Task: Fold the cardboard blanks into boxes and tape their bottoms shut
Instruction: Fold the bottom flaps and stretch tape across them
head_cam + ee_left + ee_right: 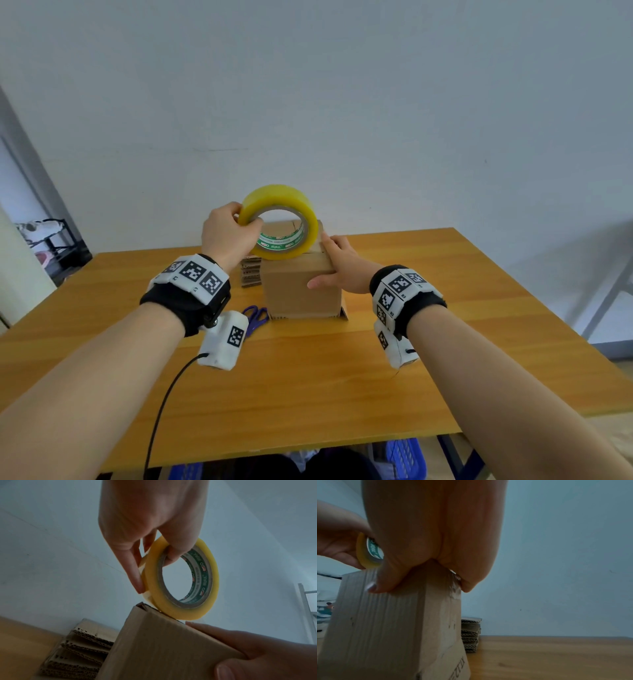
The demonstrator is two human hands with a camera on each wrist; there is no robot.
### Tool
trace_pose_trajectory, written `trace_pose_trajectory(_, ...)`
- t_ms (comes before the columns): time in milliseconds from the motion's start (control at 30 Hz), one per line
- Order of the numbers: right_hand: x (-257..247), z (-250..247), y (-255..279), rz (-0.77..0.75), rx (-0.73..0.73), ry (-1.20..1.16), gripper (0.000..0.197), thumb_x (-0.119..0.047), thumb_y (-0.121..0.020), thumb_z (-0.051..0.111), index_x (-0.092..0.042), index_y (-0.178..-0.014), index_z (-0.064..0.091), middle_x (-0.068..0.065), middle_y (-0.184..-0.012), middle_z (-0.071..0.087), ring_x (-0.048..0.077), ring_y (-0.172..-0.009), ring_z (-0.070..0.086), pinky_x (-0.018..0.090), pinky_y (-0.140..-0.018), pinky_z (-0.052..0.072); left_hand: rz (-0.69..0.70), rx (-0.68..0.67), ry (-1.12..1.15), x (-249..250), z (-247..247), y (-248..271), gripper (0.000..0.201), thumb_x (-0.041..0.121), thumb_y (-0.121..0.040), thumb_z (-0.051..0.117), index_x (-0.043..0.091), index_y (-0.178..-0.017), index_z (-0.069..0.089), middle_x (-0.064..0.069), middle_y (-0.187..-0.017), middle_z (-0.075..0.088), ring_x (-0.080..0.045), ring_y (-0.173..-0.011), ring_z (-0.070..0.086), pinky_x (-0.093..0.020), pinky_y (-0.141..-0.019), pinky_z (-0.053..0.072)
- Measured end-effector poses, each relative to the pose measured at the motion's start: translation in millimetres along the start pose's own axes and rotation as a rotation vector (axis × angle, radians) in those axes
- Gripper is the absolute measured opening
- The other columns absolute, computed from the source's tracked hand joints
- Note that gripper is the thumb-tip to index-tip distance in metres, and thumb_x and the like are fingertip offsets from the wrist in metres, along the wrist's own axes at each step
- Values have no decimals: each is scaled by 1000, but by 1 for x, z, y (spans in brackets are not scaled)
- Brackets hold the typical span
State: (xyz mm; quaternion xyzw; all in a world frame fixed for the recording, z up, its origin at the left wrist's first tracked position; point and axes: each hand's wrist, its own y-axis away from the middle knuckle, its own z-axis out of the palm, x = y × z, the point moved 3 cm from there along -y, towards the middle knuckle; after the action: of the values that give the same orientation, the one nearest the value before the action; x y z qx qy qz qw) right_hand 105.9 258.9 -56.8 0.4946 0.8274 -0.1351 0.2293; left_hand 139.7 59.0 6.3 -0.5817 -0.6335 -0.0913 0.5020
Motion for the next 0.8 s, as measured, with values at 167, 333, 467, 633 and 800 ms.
trace_pose_trajectory(167,-4,0,0,19,-20,37,104,-49,-84,64,-14,-152,-6,5,-153,10,25,-139,23,39,-113,30,69,-39,-114,1,-1,-3,4,14,-85,58,10,-85,60,-1,-68,55,-26,-66,58,-26,-52,41)
trace_pose_trajectory(333,-4,-2,0,44,-29,71,100,-51,-85,62,-15,-152,-2,6,-153,11,26,-137,27,38,-111,32,146,-123,-234,-1,-12,-12,21,8,-87,52,13,-108,49,-6,-79,55,-25,-65,56,-28,-55,39)
trace_pose_trajectory(467,-7,-2,-2,37,-41,100,100,-52,-85,61,-14,-152,-3,6,-154,10,26,-137,27,38,-112,32,180,-185,-309,-1,-23,-17,28,4,-86,49,14,-112,46,-7,-79,54,-30,-69,57,-36,-61,45)
trace_pose_trajectory(633,-7,-2,-3,41,-47,103,100,-52,-85,61,-14,-152,-4,5,-153,11,25,-137,27,38,-113,31,204,-209,-426,0,-32,-22,32,2,-87,50,14,-116,44,-9,-83,52,-30,-73,52,-35,-64,36)
trace_pose_trajectory(800,-4,-4,-4,57,-57,93,100,-53,-85,60,-15,-152,-3,3,-153,10,25,-137,27,40,-113,31,216,-211,-569,-11,-44,-25,38,1,-86,49,15,-121,44,-12,-85,55,-32,-76,52,-35,-65,37)
